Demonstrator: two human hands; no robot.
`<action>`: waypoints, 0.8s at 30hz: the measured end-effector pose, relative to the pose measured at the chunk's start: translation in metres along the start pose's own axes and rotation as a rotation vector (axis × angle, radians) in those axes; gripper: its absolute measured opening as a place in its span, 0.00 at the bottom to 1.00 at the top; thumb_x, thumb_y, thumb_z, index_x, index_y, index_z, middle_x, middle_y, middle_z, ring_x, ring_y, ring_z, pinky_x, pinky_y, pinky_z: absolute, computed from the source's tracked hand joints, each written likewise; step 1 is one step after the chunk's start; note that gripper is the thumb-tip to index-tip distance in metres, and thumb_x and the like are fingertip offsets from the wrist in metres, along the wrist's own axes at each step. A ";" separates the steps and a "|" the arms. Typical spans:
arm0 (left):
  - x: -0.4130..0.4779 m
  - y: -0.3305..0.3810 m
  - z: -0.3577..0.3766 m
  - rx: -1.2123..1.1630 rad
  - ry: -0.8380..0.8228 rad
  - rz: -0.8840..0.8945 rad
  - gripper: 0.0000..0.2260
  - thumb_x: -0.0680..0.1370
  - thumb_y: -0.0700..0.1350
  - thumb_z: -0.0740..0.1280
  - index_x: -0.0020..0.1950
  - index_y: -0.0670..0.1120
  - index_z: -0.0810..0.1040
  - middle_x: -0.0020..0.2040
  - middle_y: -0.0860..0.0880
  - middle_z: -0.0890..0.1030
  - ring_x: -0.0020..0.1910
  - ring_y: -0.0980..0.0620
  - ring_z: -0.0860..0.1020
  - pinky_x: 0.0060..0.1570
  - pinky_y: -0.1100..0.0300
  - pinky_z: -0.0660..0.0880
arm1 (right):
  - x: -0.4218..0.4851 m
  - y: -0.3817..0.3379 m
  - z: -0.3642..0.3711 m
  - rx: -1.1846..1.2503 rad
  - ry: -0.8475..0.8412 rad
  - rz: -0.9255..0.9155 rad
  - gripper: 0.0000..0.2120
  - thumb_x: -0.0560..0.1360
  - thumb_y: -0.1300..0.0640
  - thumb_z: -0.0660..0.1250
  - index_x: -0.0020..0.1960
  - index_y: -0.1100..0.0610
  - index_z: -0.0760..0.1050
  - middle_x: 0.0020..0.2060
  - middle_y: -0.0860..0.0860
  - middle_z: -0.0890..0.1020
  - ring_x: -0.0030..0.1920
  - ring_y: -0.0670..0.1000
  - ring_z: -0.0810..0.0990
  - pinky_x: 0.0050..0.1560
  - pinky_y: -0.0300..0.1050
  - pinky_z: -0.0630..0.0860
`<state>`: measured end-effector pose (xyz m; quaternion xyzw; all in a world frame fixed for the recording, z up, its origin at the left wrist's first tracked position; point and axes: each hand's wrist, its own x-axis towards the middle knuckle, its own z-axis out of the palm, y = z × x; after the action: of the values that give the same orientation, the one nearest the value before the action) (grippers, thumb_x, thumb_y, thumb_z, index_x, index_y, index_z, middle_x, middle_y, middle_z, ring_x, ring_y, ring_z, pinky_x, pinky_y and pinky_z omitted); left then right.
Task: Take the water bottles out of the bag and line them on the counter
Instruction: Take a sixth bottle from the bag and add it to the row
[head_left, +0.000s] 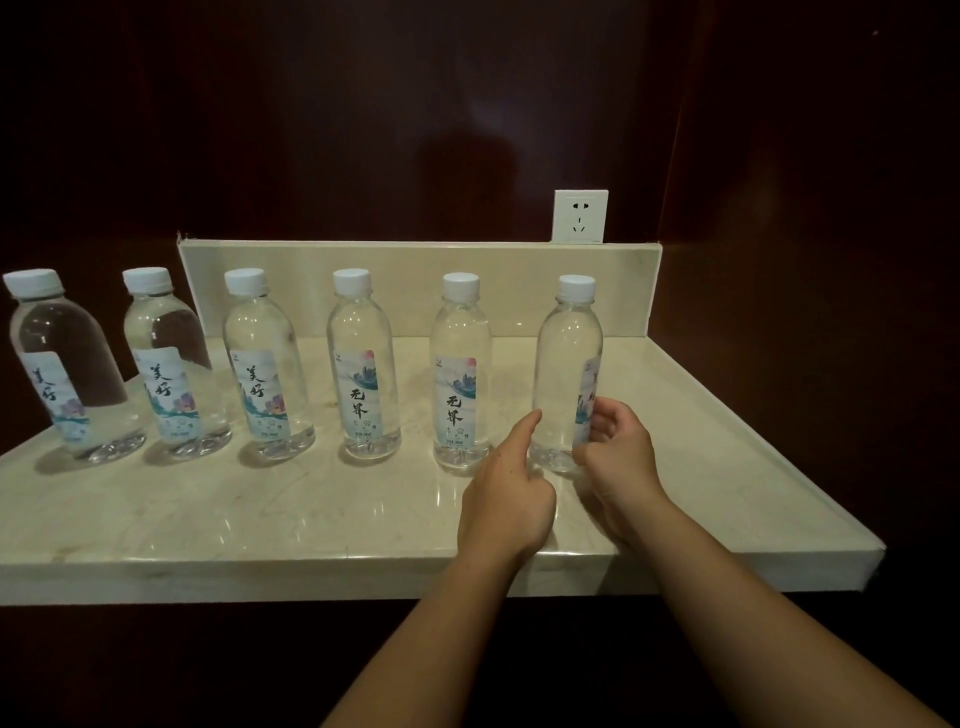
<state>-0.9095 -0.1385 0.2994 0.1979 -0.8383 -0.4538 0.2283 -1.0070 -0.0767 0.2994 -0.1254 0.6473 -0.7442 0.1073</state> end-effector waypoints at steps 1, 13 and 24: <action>-0.001 0.001 0.000 0.009 -0.001 -0.004 0.30 0.76 0.36 0.55 0.74 0.60 0.60 0.73 0.53 0.68 0.69 0.50 0.68 0.65 0.55 0.65 | 0.001 0.001 0.000 -0.007 0.001 -0.007 0.28 0.69 0.78 0.66 0.66 0.59 0.70 0.58 0.54 0.78 0.56 0.54 0.78 0.59 0.52 0.78; -0.001 0.003 -0.002 0.053 0.005 0.041 0.31 0.75 0.36 0.55 0.76 0.56 0.58 0.75 0.58 0.62 0.73 0.55 0.61 0.68 0.59 0.60 | -0.002 0.001 -0.002 -0.050 -0.019 -0.034 0.25 0.67 0.80 0.63 0.57 0.58 0.73 0.45 0.49 0.79 0.43 0.42 0.78 0.42 0.36 0.77; 0.001 0.004 -0.001 0.055 0.013 0.009 0.30 0.77 0.36 0.54 0.77 0.54 0.56 0.77 0.57 0.60 0.74 0.53 0.60 0.70 0.57 0.59 | 0.000 0.006 -0.001 -0.139 -0.040 -0.062 0.27 0.63 0.75 0.74 0.57 0.56 0.73 0.51 0.51 0.80 0.49 0.50 0.81 0.44 0.40 0.78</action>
<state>-0.9100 -0.1380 0.3035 0.2034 -0.8499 -0.4281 0.2302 -1.0075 -0.0765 0.2936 -0.1675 0.6909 -0.6977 0.0880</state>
